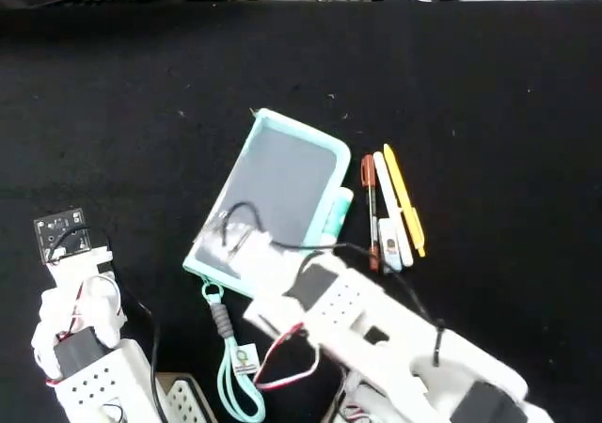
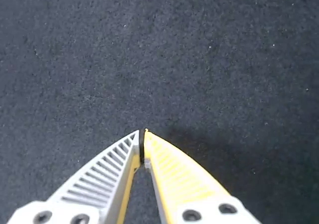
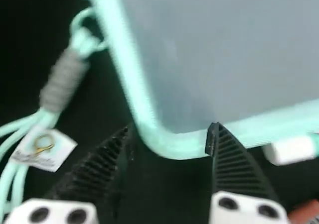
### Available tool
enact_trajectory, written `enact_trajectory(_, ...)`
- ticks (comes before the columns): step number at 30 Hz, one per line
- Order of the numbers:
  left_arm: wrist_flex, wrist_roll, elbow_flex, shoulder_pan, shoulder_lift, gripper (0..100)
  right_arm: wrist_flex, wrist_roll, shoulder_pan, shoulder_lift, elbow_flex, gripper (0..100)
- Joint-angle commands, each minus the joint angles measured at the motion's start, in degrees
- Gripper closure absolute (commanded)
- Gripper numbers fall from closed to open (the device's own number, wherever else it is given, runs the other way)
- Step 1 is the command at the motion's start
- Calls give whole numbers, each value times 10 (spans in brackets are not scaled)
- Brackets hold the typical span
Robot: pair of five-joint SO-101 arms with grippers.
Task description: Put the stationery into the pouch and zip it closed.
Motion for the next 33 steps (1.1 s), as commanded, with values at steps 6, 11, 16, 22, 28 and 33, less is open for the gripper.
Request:
enact_trajectory(6,-7,-4,9,6,-1,966,-6,2,-98,11,2,766)
enact_trajectory(11,-7,-4,9,6,-1,966,-4,2,-149,11,17,766)
enact_trajectory(16,-7,-4,9,7,-1,966,15,2,-181,11,14,766)
enact_trajectory(22,-7,-4,9,7,-1,966,18,2,-199,12,12,765)
enact_trajectory(28,-7,-4,9,7,-1,966,73,2,-199,11,-46,765)
enact_trajectory(33,-7,-4,9,7,-1,966,89,-4,-200,15,-95,763)
